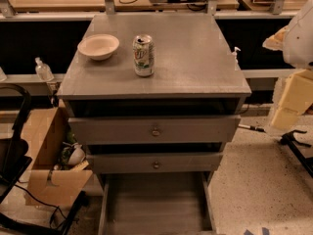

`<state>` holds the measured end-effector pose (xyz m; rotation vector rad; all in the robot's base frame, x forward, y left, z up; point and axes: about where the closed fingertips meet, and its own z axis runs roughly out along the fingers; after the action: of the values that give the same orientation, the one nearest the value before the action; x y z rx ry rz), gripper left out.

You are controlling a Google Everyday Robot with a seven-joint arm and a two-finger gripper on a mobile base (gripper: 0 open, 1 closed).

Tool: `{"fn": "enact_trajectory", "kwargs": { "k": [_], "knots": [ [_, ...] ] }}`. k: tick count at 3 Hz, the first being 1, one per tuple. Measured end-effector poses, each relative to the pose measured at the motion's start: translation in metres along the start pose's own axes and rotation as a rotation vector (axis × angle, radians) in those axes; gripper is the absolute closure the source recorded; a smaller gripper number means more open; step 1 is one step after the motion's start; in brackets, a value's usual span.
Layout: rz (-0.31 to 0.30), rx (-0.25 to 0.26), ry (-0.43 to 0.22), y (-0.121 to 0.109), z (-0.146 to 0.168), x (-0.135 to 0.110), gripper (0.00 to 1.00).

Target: Close bottom drawer

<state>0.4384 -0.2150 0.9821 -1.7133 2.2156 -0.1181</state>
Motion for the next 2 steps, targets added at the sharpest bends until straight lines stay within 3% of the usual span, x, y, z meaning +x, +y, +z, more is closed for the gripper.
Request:
{"fn": "enact_trajectory", "kwargs": {
  "k": [2],
  "knots": [
    [0.003,0.031,-0.001,-0.0021,-0.0064,0.0056,0.0]
  ]
}}
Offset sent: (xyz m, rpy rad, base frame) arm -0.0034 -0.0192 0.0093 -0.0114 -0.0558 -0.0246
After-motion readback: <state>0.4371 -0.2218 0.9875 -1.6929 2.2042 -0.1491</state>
